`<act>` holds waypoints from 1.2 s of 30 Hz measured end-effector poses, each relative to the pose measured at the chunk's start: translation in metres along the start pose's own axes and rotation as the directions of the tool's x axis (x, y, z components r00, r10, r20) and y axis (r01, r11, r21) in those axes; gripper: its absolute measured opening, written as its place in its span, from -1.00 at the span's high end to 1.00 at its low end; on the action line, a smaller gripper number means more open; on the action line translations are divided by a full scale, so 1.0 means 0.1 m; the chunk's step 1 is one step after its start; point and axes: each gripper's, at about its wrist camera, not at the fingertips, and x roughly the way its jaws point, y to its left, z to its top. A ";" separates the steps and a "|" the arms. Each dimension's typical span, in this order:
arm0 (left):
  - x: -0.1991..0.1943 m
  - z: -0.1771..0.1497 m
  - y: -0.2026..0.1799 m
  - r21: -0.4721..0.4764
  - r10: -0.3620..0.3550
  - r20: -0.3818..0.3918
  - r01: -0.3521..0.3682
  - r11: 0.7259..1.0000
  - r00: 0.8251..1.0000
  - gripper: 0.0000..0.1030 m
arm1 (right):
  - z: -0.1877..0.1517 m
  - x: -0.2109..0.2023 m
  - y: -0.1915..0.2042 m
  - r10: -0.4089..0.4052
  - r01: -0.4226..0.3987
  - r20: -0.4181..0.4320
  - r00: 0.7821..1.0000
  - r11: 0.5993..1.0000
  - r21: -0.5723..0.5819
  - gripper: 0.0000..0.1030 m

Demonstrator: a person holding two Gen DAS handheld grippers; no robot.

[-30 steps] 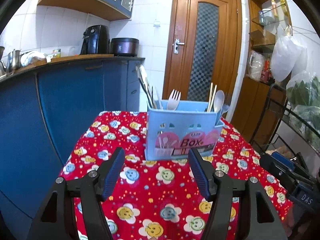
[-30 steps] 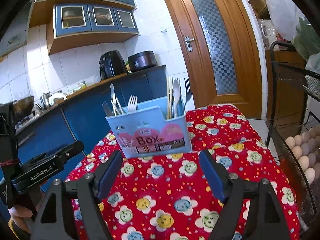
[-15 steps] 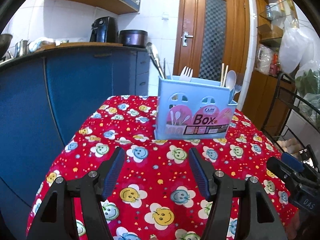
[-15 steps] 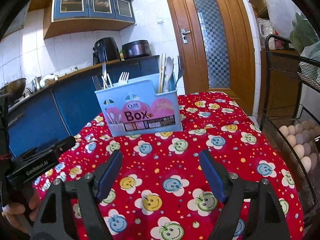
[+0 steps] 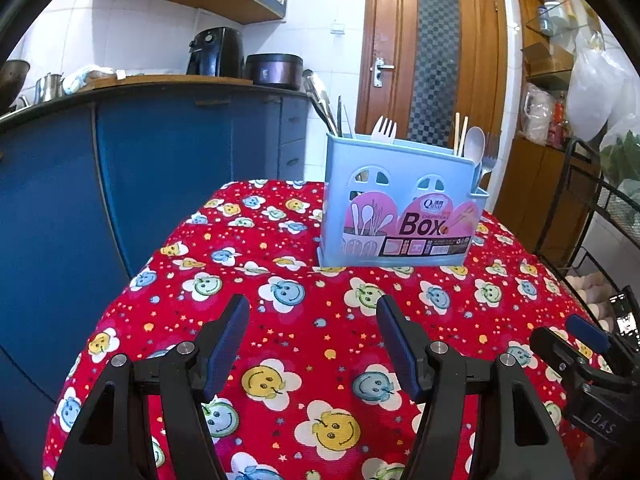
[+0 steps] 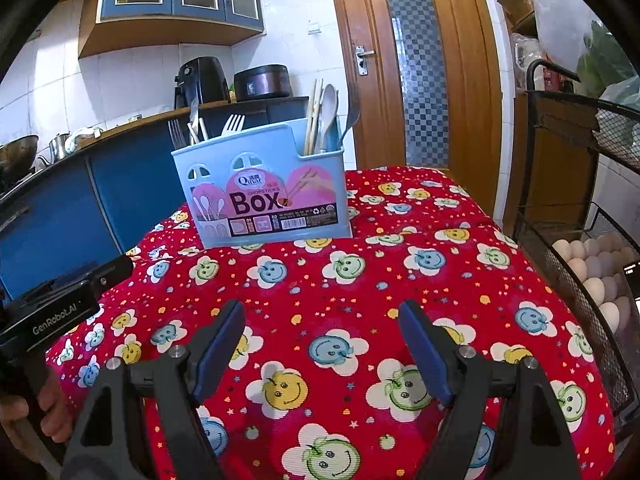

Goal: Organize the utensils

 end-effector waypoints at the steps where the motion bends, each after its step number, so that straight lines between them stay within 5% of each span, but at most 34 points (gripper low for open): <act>1: 0.00 0.00 0.00 0.001 -0.001 -0.001 0.001 1.000 1.000 -0.31 | 0.00 0.00 -0.01 0.001 -0.001 -0.001 1.000 1.000 0.003 -0.57; 36: -0.01 0.00 -0.04 0.025 -0.003 0.012 0.003 1.000 1.000 -0.31 | -0.01 0.02 -0.03 0.004 -0.004 -0.011 1.000 1.000 0.019 -0.57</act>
